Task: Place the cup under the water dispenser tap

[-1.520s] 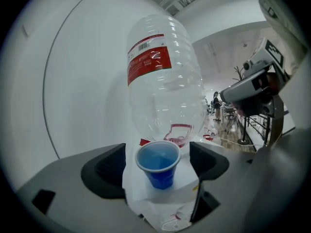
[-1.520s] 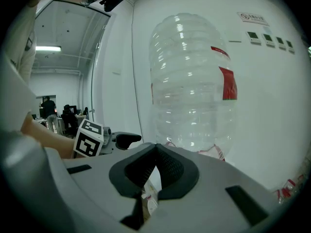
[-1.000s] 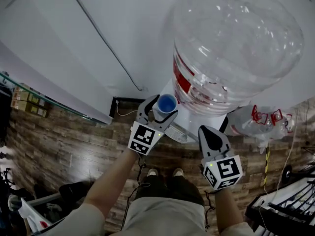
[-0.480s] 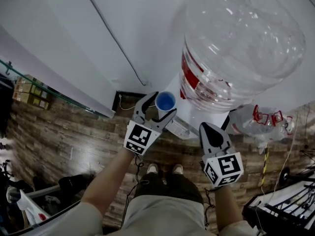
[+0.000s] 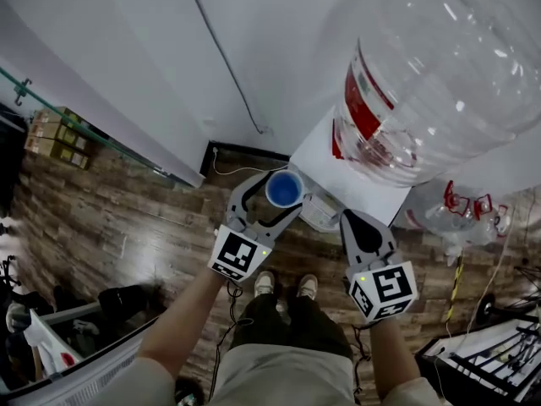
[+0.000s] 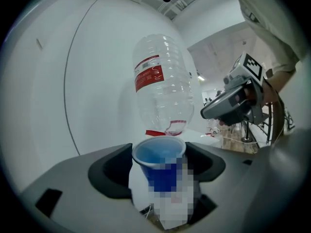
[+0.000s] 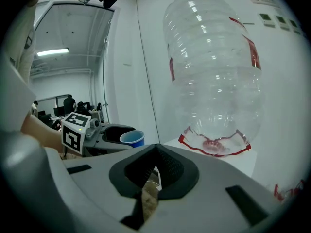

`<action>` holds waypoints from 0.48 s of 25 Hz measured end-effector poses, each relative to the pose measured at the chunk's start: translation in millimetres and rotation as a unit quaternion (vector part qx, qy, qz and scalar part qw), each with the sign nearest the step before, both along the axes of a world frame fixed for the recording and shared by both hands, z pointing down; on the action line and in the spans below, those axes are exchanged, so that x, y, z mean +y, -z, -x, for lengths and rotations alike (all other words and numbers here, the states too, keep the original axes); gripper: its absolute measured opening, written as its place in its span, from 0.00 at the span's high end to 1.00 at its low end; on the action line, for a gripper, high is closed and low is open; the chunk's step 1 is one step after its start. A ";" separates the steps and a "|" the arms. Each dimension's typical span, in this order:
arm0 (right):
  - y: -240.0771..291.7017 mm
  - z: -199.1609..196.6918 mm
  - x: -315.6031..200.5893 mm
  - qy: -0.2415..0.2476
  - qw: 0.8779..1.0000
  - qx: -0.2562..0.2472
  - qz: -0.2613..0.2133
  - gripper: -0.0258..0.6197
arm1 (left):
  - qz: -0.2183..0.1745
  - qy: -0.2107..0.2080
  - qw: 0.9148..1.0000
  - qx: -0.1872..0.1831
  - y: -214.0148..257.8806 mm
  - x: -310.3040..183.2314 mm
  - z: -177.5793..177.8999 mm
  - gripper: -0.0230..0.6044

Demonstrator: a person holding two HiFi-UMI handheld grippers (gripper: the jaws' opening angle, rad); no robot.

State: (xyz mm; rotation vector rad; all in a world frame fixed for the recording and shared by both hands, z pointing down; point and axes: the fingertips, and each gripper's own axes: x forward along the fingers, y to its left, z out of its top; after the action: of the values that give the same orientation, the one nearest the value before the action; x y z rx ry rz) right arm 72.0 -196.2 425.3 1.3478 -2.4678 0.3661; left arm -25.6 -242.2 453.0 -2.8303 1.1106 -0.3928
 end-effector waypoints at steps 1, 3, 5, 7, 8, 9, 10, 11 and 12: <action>-2.6 1.7 -0.4 -0.001 1.000 -0.002 0.000 0.95 | 0.001 0.000 1.000 0.002 -4.2 3.2 2.5 0.42; -7.8 4.8 -1.0 -0.004 1.000 -0.004 -0.003 0.95 | 0.006 -0.001 1.000 0.007 -14.3 8.0 7.2 0.42; -12.7 8.7 -1.1 -0.006 1.000 -0.006 -0.008 0.95 | 0.009 -0.003 1.000 0.013 -24.2 11.6 11.1 0.42; -18.4 13.2 -0.2 -0.005 1.000 -0.008 -0.013 0.95 | 0.006 -0.004 1.000 0.014 -33.9 14.1 13.7 0.42; -22.0 15.6 0.4 -0.004 1.000 -0.010 -0.015 0.95 | 0.004 -0.005 1.000 0.014 -39.5 14.9 14.7 0.42; -26.2 18.2 1.1 -0.003 1.000 -0.011 -0.015 0.95 | 0.004 -0.005 1.000 0.014 -45.9 15.4 15.7 0.42; -30.6 20.9 1.7 -0.002 1.000 -0.012 -0.015 0.95 | 0.004 -0.004 1.000 0.015 -52.8 15.5 16.7 0.42; -35.1 23.7 2.3 0.000 1.000 -0.013 -0.015 0.95 | 0.006 -0.004 1.000 0.016 -60.0 15.7 17.5 0.42; -39.8 26.7 3.0 0.002 1.000 -0.014 -0.015 0.95 | 0.008 -0.004 1.000 0.015 -67.3 16.1 18.1 0.42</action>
State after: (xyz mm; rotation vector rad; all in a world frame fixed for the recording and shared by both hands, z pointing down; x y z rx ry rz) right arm 45.3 -193.2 465.2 1.3590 -2.5067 0.3515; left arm -43.7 -226.2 520.3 -2.8636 1.1070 -0.3610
